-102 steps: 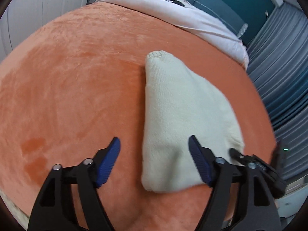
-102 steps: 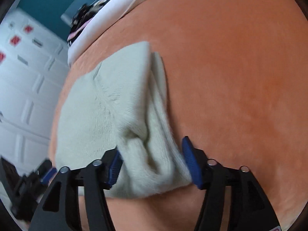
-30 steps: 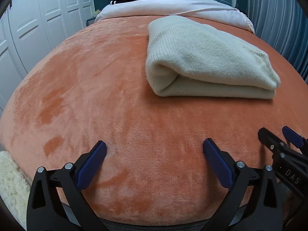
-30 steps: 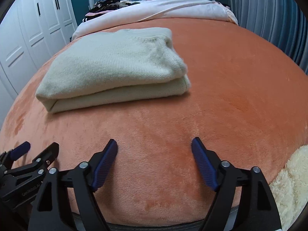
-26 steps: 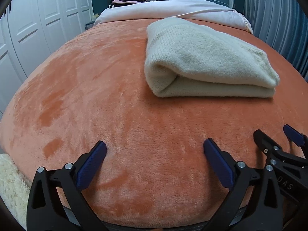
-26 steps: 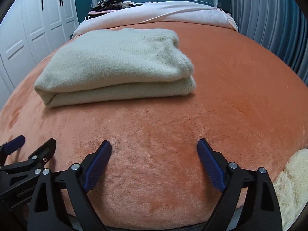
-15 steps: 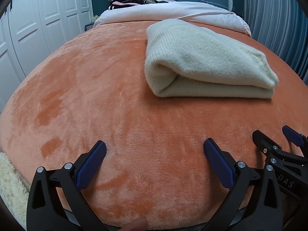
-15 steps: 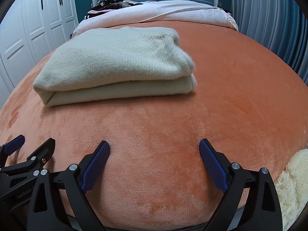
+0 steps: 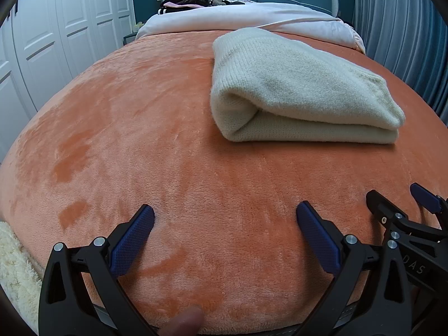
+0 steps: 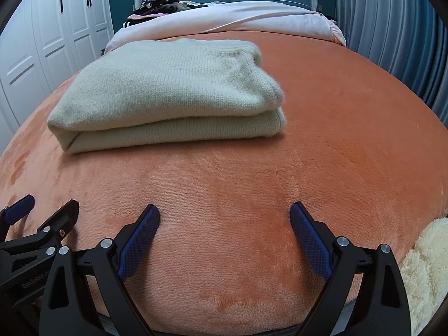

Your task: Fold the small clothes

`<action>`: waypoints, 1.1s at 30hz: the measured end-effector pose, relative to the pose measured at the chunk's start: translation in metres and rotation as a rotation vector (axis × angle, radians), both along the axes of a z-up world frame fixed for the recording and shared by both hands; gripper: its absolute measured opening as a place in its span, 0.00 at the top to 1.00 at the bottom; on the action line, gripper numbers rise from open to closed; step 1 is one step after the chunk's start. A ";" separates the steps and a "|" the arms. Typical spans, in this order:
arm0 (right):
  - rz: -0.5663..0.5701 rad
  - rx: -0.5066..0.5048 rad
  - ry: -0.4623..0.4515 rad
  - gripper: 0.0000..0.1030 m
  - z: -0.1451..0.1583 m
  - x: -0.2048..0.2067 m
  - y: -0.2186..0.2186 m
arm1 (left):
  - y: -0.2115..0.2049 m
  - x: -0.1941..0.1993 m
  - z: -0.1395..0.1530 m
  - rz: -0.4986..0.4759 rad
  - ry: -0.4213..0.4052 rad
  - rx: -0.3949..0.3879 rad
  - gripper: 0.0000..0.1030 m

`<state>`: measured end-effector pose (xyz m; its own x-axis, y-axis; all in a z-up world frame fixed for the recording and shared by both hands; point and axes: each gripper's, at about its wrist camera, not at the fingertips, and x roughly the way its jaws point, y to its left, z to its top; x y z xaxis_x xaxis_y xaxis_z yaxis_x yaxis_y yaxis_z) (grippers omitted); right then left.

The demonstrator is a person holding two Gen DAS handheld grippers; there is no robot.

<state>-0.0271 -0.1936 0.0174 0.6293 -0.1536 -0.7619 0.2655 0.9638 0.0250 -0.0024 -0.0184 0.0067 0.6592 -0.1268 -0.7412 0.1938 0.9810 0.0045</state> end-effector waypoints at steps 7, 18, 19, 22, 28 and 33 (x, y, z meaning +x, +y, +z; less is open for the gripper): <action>-0.001 0.000 0.000 0.11 0.000 0.000 0.000 | 0.000 0.004 -0.002 0.000 0.013 -0.015 0.04; 0.000 0.001 0.000 0.11 0.000 0.000 -0.001 | 0.000 0.004 -0.002 0.001 0.008 -0.013 0.04; 0.000 0.001 0.000 0.11 0.000 0.000 -0.001 | 0.000 0.004 -0.001 0.001 0.008 -0.013 0.04; 0.000 0.001 0.001 0.11 0.000 0.000 -0.001 | -0.001 0.004 -0.001 0.003 0.006 -0.012 0.04; 0.000 0.002 0.001 0.11 0.001 -0.001 -0.001 | -0.001 0.004 -0.001 0.003 0.006 -0.012 0.04; 0.000 0.001 0.001 0.11 0.001 -0.001 -0.001 | -0.001 0.004 -0.002 0.003 0.005 -0.012 0.04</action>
